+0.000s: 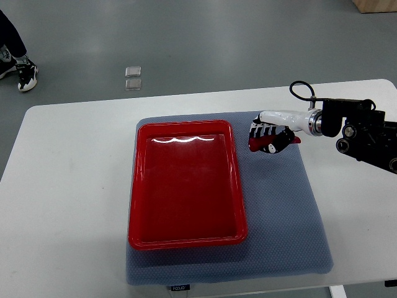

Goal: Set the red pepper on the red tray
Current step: 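Lift the red pepper with the right hand toward the tray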

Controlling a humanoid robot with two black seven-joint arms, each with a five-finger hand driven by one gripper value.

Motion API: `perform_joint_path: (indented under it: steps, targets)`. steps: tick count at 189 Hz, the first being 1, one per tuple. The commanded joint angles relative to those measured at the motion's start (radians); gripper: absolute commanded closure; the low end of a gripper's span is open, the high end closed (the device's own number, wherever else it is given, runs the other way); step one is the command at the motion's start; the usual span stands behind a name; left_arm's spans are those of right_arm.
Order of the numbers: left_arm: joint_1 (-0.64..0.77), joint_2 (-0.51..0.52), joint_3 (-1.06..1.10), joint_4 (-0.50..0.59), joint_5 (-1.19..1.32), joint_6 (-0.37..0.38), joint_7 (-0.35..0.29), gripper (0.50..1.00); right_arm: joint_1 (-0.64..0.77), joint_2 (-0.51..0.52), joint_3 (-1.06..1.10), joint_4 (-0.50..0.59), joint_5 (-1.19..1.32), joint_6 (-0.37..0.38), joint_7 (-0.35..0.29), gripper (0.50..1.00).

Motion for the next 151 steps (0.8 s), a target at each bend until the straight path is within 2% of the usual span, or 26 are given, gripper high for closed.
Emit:
perform_joint_path:
  steps: [1,13,14,28,60,88,123,136,137,151]
  targets:
    - [0.000,0.000,0.000,0.003,0.000,0.000,0.000,0.500,0.060,-0.033,0.002,0.025,0.012,0.010,0.000,1.000]
    - [0.000,0.000,0.000,0.003,0.000,0.000,0.000,0.500,0.066,-0.037,0.002,0.028,0.015,0.011,0.000,1.000]
    - [0.000,0.000,0.000,0.005,0.000,0.000,0.000,0.500,0.104,-0.045,0.002,0.041,0.027,0.026,0.000,1.000]
    - [0.000,0.000,0.000,0.005,0.000,0.002,0.000,0.500,0.150,-0.042,0.002,0.047,0.038,0.053,-0.003,1.000]
    - [0.000,0.000,0.000,0.005,0.000,0.002,0.000,0.500,0.253,-0.003,-0.021,0.044,0.042,0.063,-0.008,1.000]
    - [0.000,0.000,0.001,0.003,0.000,0.002,0.000,0.500,0.348,0.107,-0.122,0.001,0.065,0.060,-0.008,1.000]
    - [-0.002,0.000,0.001,-0.003,0.000,0.000,0.000,0.500,0.350,0.296,-0.158,-0.111,0.090,0.048,-0.008,1.000]
    - [-0.002,0.000,0.001,-0.003,0.000,0.002,0.000,0.500,0.348,0.308,-0.158,-0.119,0.090,0.048,-0.008,1.000]
    - [-0.002,0.000,0.001,-0.004,0.000,0.002,0.000,0.500,0.341,0.364,-0.158,-0.157,0.090,0.046,-0.008,1.000]
    - [-0.002,0.000,0.001,-0.007,0.000,0.002,0.000,0.500,0.325,0.441,-0.158,-0.205,0.090,0.043,-0.008,1.000]
